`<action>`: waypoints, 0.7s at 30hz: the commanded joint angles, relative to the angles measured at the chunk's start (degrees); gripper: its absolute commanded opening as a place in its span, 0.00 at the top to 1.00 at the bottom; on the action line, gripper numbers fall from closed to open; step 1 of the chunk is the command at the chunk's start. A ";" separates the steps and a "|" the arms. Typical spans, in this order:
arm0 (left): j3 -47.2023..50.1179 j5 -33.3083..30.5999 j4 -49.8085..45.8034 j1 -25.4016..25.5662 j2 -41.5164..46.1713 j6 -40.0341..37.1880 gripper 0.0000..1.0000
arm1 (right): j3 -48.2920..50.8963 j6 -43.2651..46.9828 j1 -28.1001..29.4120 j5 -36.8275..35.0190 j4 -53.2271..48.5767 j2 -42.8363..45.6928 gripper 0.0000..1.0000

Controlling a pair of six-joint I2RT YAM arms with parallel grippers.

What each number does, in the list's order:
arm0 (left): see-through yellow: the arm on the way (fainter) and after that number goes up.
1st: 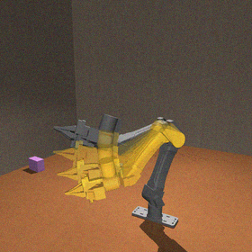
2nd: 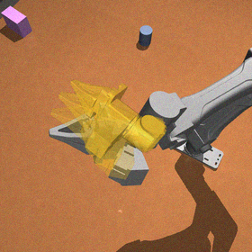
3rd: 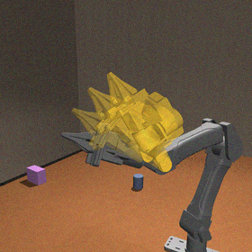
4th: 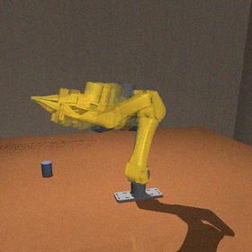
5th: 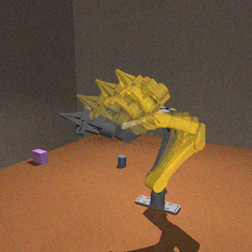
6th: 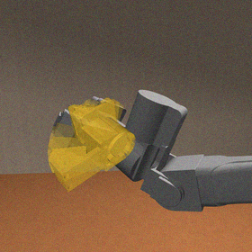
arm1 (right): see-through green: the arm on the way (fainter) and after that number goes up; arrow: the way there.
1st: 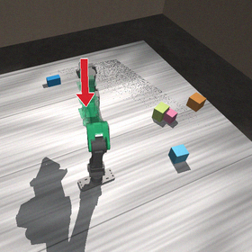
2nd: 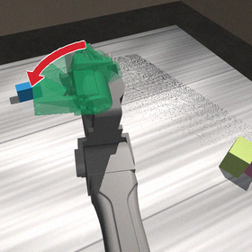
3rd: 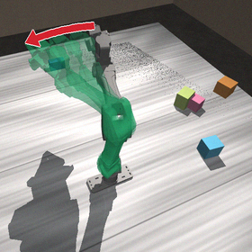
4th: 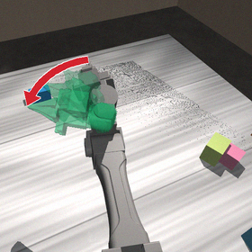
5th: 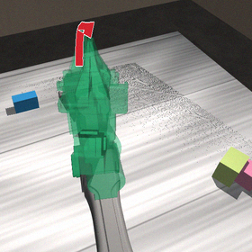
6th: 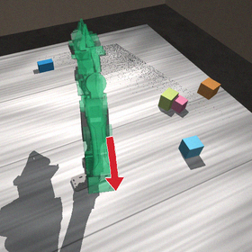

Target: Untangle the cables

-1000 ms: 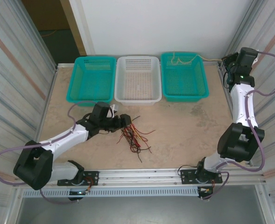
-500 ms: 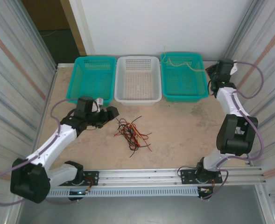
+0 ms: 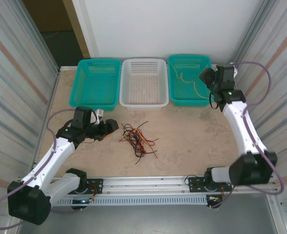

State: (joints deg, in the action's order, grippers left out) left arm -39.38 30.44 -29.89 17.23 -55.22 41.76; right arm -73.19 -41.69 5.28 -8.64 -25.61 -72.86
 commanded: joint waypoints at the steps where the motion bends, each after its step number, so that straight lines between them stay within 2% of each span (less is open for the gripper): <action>1: 1.31 1.61 -3.55 0.33 0.55 -1.59 0.36 | 3.93 3.05 5.10 7.10 -9.94 6.67 0.26; 5: 1.93 1.67 -2.90 0.33 0.73 -0.54 0.39 | 13.64 0.51 20.83 6.95 -11.69 11.53 0.30; 8: 2.14 2.15 -2.31 0.71 0.24 0.38 0.42 | 19.92 -3.39 30.06 7.67 -10.41 11.31 0.34; 11: 2.17 0.72 -2.45 2.14 -0.42 0.70 0.44 | 22.97 -6.19 37.50 5.91 -8.95 9.04 0.35; 16: 0.93 -3.67 -3.92 5.84 -2.14 -0.33 0.47 | 22.78 -7.88 42.95 4.57 -9.73 5.08 0.36; 21: -1.36 -7.68 -5.99 9.82 -4.01 -1.36 0.51 | 21.64 -7.38 43.34 3.64 -10.78 4.89 0.36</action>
State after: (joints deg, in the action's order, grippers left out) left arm -38.15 26.13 -33.45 25.69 -58.78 41.89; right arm -49.63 -47.79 48.40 -2.76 -35.18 -68.03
